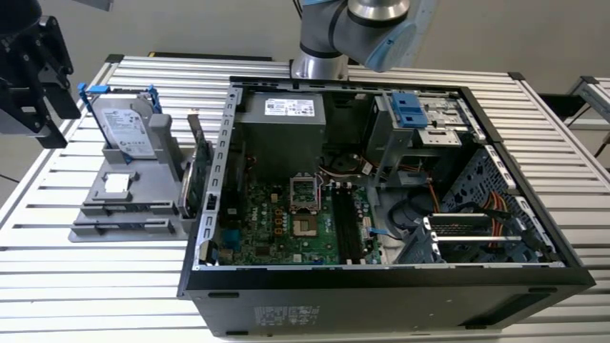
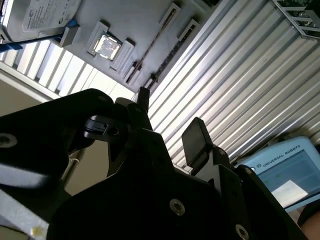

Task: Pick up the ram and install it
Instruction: 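Pick up the ram and move it above insertion slot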

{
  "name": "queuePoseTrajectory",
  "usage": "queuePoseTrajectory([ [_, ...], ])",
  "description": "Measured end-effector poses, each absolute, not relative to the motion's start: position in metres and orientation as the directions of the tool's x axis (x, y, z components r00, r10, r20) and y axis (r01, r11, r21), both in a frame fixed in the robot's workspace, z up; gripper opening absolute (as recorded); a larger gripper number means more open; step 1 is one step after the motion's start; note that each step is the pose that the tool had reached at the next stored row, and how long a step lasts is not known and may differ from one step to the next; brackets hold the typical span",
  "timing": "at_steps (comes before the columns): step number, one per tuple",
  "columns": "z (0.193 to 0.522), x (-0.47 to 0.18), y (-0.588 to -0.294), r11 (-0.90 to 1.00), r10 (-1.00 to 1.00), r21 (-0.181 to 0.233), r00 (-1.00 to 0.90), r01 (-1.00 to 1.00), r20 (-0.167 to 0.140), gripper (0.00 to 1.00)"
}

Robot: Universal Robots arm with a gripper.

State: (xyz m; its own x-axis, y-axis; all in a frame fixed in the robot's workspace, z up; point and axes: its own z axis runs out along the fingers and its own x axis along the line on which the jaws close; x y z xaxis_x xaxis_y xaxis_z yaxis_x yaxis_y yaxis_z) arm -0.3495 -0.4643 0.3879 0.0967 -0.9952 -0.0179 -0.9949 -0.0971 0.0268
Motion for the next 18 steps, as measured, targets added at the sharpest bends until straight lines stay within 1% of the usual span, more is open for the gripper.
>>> queuePoseTrajectory([
  [18,0.3795,-0.3495,-0.4629,-0.092,-0.996,0.027,0.092,-0.995,-0.017,1.0],
])
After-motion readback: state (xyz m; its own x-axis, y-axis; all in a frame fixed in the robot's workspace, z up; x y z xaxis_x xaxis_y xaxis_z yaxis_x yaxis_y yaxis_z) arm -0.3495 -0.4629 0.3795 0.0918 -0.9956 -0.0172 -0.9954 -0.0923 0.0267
